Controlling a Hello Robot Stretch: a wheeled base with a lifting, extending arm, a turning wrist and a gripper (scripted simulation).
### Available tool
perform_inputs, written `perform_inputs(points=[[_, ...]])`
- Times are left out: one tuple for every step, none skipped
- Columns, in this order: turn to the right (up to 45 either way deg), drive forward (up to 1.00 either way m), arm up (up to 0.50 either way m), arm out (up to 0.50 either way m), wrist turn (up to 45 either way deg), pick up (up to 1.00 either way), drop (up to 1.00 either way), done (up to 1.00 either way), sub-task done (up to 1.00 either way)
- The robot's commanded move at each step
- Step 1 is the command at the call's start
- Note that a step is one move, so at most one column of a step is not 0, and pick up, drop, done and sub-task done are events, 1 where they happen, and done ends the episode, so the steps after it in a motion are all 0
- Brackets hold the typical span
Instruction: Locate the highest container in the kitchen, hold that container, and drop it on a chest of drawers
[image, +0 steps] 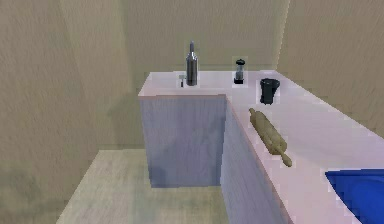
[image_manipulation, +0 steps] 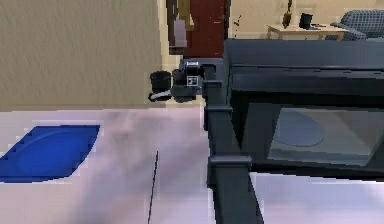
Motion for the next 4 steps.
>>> perform_inputs(points=[[0.0, 0.0, 0.06, 0.0, 0.0, 0.0, 0.0, 0.0, 0.0], [0.0, 0.0, 0.0, 0.0, -45.0, 0.0, 0.0, 0.0, 0.0], [0.0, 0.0, 0.0, 0.0, -45.0, 0.0, 0.0, 0.0, 0.0], [0.0, 0.0, 0.0, 0.0, -15.0, 0.0, 0.0, 0.0, 0.0]])
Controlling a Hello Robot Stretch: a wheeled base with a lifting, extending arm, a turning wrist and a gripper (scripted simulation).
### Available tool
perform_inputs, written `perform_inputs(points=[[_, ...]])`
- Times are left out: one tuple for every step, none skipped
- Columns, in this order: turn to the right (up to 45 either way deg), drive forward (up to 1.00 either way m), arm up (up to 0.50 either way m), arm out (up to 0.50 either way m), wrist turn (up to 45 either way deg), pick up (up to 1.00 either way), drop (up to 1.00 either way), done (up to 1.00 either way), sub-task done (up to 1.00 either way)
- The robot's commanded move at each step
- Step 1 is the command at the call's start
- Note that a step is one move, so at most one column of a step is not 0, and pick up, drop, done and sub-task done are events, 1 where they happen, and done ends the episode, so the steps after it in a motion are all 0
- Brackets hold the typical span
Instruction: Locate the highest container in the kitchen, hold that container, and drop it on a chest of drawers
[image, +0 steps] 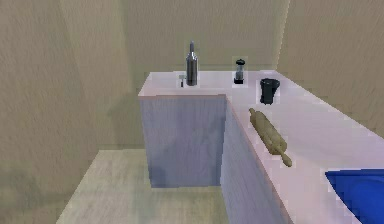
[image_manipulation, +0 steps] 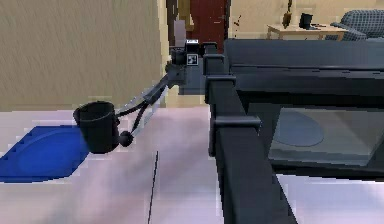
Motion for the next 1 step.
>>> perform_inputs(points=[[0.0, 0.0, 0.0, -0.44, 0.0, 0.0, 0.0, 0.0, 0.0]])
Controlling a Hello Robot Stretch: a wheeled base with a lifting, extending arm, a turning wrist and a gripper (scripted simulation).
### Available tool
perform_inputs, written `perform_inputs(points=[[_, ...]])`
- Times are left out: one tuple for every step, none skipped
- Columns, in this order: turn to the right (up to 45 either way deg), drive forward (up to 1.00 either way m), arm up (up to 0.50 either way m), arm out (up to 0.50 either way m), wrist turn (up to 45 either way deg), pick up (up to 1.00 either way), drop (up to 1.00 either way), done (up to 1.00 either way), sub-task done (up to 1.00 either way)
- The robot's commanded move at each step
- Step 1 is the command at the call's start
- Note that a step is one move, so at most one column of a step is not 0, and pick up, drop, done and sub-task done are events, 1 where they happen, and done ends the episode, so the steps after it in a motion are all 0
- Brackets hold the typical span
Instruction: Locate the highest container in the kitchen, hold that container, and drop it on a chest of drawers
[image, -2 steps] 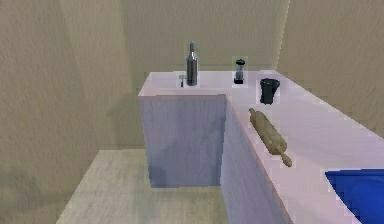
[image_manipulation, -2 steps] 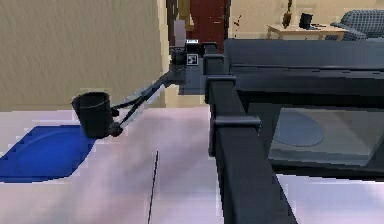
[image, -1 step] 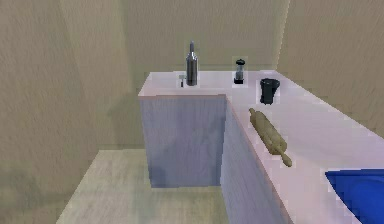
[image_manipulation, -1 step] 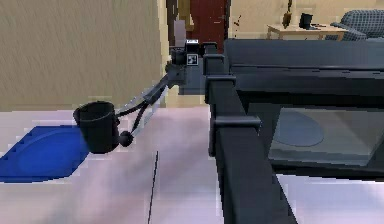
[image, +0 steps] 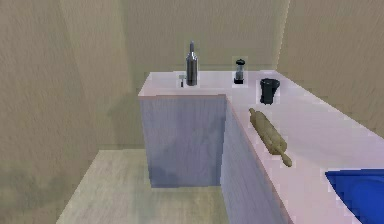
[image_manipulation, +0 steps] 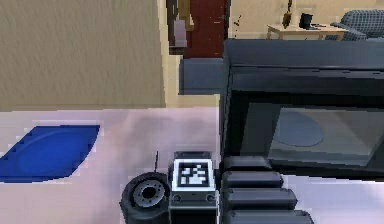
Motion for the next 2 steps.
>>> perform_inputs(points=[[-45.0, 0.0, 0.0, 0.0, 0.0, 0.0, 0.0, 0.0, 0.0], [-45.0, 0.0, 0.0, 0.0, 0.0, 0.0, 0.0, 0.0, 0.0]])
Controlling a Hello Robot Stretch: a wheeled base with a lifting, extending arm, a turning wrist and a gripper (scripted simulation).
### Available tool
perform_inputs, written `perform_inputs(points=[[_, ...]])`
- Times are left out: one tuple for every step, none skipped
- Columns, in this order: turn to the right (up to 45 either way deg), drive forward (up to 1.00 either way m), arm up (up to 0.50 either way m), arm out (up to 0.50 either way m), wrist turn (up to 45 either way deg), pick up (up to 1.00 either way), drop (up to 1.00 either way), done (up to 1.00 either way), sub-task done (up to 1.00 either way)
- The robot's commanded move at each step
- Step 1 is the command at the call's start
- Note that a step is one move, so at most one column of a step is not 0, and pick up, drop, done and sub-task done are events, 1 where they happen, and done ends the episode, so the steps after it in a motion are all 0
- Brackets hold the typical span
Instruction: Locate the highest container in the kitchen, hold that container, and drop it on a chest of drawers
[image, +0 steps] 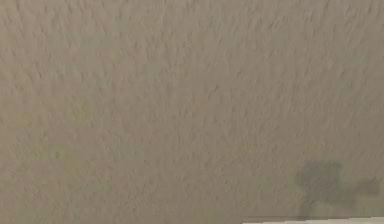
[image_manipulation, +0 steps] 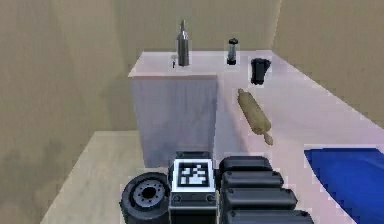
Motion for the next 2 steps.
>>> perform_inputs(points=[[-6.0, 0.0, 0.0, 0.0, 0.0, 0.0, 0.0, 0.0, 0.0], [0.0, 0.4, 0.0, 0.0, 0.0, 0.0, 0.0, 0.0, 0.0]])
